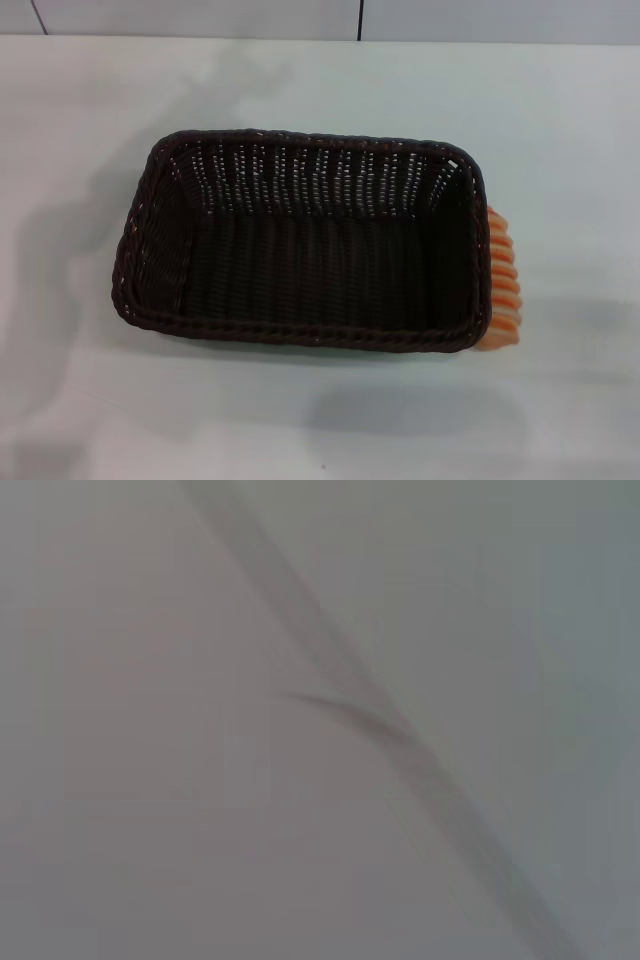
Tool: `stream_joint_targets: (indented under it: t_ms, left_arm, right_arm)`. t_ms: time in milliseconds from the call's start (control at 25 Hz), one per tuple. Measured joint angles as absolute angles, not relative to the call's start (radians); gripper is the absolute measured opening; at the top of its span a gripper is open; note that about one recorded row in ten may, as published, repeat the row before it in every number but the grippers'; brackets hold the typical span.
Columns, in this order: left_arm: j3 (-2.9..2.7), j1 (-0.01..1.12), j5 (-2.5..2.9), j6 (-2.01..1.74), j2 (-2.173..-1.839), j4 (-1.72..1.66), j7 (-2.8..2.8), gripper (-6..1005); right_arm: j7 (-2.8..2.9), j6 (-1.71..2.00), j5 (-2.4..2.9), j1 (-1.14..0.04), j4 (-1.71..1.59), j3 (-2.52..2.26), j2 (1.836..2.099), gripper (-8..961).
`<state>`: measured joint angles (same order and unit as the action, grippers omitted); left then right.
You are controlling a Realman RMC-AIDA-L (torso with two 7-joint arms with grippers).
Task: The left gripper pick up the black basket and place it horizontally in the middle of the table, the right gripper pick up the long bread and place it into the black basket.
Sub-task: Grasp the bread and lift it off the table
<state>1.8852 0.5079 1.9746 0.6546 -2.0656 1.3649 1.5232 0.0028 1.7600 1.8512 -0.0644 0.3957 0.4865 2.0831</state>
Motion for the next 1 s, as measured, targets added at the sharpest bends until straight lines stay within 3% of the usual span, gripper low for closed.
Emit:
stream_joint_targets:
  t_ms: [120, 160, 400, 720, 1000]
  left_arm:
    - [1.763, 0.432, 1.888, 0.369, -2.064, 1.388, 1.588, 725]
    - [1.613, 0.376, 1.85, 0.006, -2.062, 1.395, 1.635, 725]
    - [1.358, 0.334, 2.104, -0.659, -2.061, 1.277, 1.403, 725]
    - [1.298, 0.234, 2.533, -1.037, -2.058, 1.012, 0.527, 724]
    - [1.373, 0.288, 2.654, -1.261, -2.061, 0.547, -0.07, 723]
  right_arm:
    - [0.003, 1.758, 1.851, -0.066, 0.396, 0.486, 2.083, 797]
    - [0.003, 1.757, 1.851, -0.067, 0.396, 0.486, 2.083, 797]
    - [0.002, 1.753, 1.852, -0.077, 0.396, 0.478, 2.083, 796]
    - [0.001, 1.752, 1.852, -0.083, 0.366, 0.416, 2.083, 795]
    - [0.0, 1.735, 1.852, -0.105, 0.324, 0.265, 2.083, 796]
